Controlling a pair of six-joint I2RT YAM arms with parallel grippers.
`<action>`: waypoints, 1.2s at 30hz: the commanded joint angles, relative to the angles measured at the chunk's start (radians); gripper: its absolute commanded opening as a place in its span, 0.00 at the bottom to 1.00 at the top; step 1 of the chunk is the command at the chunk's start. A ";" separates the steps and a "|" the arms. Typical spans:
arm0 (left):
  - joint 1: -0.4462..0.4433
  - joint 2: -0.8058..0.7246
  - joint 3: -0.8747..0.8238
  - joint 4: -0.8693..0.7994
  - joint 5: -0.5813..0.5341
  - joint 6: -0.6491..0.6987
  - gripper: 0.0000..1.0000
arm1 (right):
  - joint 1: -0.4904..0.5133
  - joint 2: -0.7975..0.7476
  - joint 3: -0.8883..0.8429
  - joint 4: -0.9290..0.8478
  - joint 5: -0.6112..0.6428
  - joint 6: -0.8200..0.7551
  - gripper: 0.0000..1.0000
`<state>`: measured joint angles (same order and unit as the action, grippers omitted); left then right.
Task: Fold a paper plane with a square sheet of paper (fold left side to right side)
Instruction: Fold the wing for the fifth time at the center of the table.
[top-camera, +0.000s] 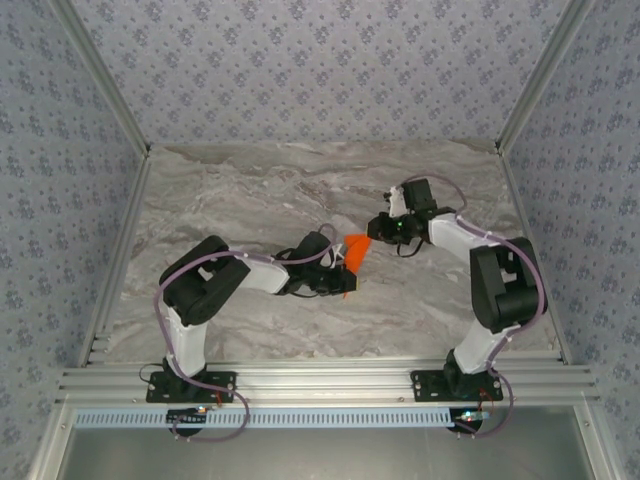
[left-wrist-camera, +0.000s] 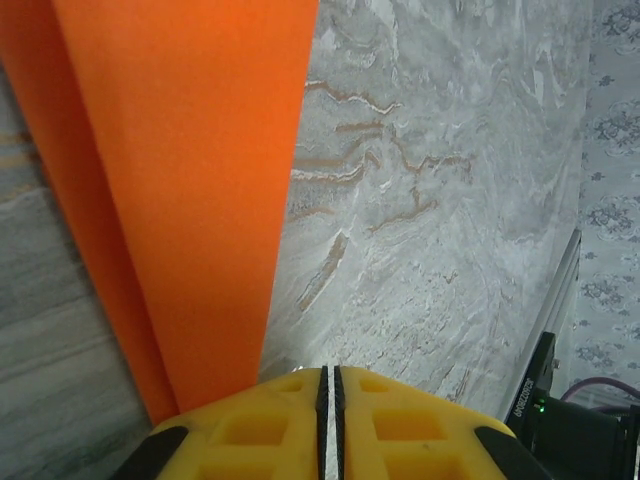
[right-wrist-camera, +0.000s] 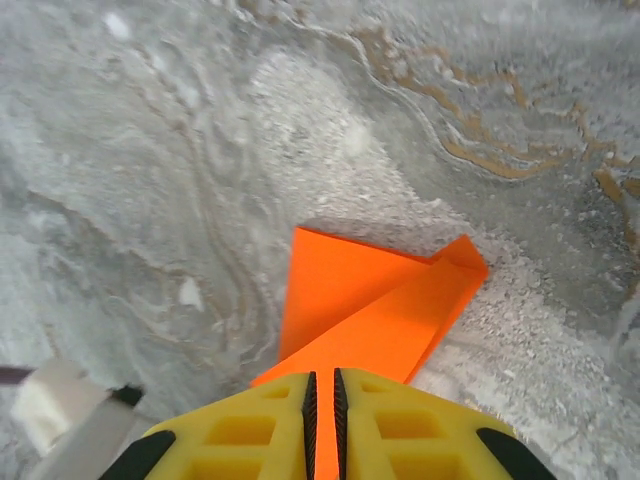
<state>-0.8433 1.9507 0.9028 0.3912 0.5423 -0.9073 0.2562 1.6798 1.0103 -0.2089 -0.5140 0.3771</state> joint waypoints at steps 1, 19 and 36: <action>-0.007 0.022 -0.033 -0.060 -0.018 -0.004 0.12 | 0.030 -0.021 -0.068 0.019 -0.032 0.029 0.15; -0.005 0.026 -0.039 -0.070 -0.021 -0.007 0.12 | 0.033 0.234 0.047 0.049 0.009 -0.008 0.14; -0.002 0.034 -0.047 -0.062 -0.021 -0.009 0.11 | -0.043 0.338 0.174 -0.036 0.025 -0.054 0.15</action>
<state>-0.8436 1.9507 0.8928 0.4129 0.5350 -0.9115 0.2451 1.9766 1.1584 -0.2264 -0.5564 0.3534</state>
